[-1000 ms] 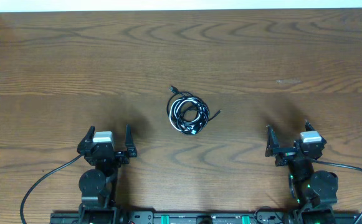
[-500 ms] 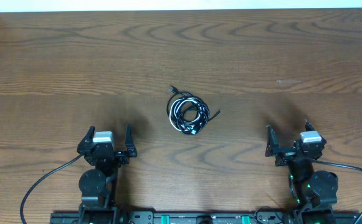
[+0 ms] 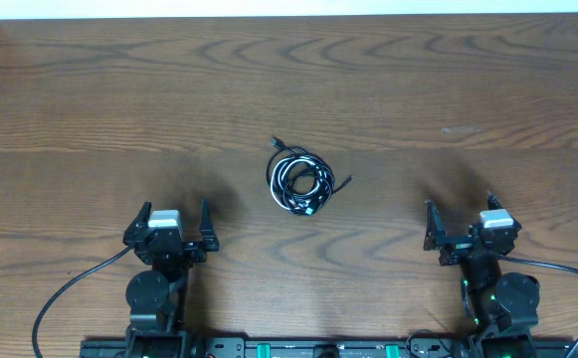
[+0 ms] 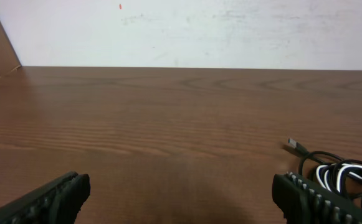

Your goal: Untangle cables

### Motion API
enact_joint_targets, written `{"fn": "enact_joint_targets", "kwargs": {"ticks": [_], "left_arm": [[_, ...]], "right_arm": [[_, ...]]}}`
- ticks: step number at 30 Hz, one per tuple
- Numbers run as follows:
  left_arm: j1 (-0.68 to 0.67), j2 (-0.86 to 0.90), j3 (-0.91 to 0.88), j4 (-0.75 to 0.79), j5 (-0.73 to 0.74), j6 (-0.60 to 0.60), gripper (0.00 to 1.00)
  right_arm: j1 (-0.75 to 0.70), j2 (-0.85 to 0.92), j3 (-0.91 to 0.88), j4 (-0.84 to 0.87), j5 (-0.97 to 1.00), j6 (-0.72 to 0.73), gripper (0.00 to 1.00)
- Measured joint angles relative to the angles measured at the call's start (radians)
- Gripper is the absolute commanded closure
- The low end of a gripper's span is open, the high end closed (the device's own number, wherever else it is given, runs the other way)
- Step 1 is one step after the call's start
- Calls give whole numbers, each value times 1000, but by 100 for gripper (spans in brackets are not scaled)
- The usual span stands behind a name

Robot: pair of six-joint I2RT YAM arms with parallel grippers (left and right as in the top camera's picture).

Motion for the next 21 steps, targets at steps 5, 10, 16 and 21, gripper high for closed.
{"fn": "enact_joint_targets", "kwargs": {"ticks": [5, 10, 16, 21], "left_arm": [[0, 0, 0, 0, 0, 0, 2], [0, 0, 0, 9, 0, 0, 2], [0, 18, 4, 74, 113, 0, 2], [0, 228, 180, 6, 220, 3, 2]], "right_arm": [[0, 0, 0, 0, -2, 0, 1], [0, 0, 0, 14, -43, 0, 1], [0, 1, 1, 95, -160, 0, 1], [0, 45, 78, 64, -231, 1, 1]]}}
